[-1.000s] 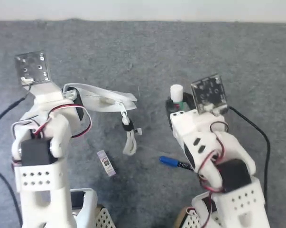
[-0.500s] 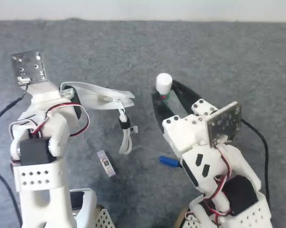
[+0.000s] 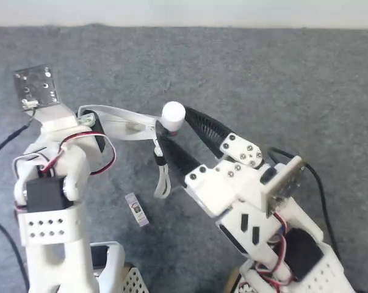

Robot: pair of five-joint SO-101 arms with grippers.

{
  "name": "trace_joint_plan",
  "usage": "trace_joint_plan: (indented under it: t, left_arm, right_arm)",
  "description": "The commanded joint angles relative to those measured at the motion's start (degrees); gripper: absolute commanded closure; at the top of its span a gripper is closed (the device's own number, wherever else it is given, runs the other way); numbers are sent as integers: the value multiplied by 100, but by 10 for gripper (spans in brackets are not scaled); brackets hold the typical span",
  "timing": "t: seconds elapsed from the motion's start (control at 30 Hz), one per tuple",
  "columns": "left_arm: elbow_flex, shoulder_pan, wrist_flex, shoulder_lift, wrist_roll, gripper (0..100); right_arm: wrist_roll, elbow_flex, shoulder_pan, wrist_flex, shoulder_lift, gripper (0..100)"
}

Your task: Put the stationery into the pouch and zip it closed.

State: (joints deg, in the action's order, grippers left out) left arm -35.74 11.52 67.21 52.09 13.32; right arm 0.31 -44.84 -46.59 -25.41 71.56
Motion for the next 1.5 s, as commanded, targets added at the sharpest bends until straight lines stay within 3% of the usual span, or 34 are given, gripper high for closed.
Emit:
trace_joint_plan:
  t: [0.0,0.5,1.2,1.47]
  left_arm:
    - [31,44,-229,-26,105,991]
    - [48,44,-237,-26,114,990]
    - [48,44,-220,-26,114,990]
    - [40,44,-237,-26,114,990]
  right_arm:
    - [-44,352,-66,532,-558,992]
    - [-35,-404,-31,2721,-1666,992]
    - [-44,-457,-22,4022,-3873,992]
    - [-18,-1160,-48,4734,-3248,992]
